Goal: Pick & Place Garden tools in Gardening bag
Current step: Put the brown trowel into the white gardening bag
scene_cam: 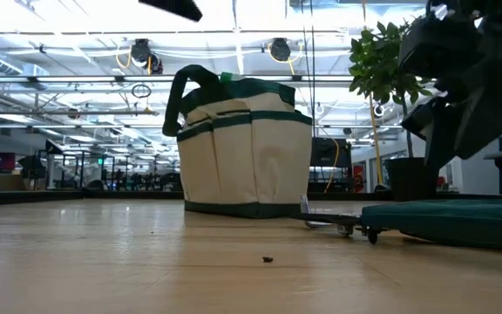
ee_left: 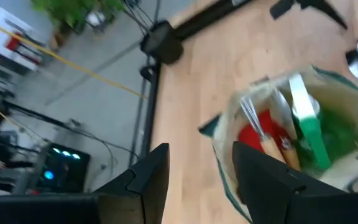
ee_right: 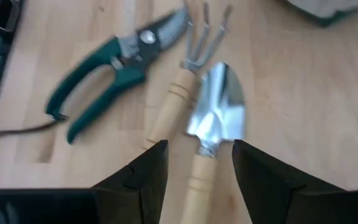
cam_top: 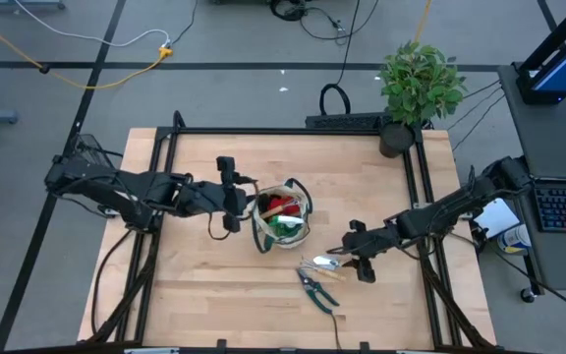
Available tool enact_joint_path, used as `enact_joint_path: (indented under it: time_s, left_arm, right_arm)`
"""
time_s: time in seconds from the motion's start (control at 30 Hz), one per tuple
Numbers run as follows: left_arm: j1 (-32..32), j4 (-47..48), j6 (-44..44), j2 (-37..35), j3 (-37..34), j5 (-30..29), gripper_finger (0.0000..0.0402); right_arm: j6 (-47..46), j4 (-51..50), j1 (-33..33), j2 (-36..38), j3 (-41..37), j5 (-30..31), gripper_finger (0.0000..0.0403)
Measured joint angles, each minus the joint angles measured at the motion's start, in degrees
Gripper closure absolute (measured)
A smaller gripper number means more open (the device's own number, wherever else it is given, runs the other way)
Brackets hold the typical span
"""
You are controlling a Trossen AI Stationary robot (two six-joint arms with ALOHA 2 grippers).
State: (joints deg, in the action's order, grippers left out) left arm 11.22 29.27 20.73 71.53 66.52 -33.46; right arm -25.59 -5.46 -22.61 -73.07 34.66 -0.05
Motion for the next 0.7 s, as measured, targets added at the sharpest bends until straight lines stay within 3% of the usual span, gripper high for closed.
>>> enact_joint_path:
  time_s: [0.2, 0.4, 0.53, 0.7]
  left_arm:
    - [-0.94, 1.21, -0.98, -2.15, -0.02, 2.31, 0.022]
    - [-3.84, 4.35, -5.72, -12.0, 0.07, 12.34, 0.022]
    - [-5.08, 8.59, -11.06, -15.94, -1.79, 15.69, 0.022]
    - [-5.14, 4.22, -10.77, -17.37, -9.09, 21.86, 0.022]
  right_arm:
    - [-0.11, 4.7, -2.05, -2.75, 0.95, 1.68, 0.0234]
    - [-4.37, 2.51, -3.52, -5.08, 3.56, 3.04, 0.0234]
    - [-5.46, -5.17, -4.35, -6.94, 5.56, 5.04, 0.0234]
    - [-8.67, -11.06, -4.11, -9.77, 5.53, 6.98, 0.0234]
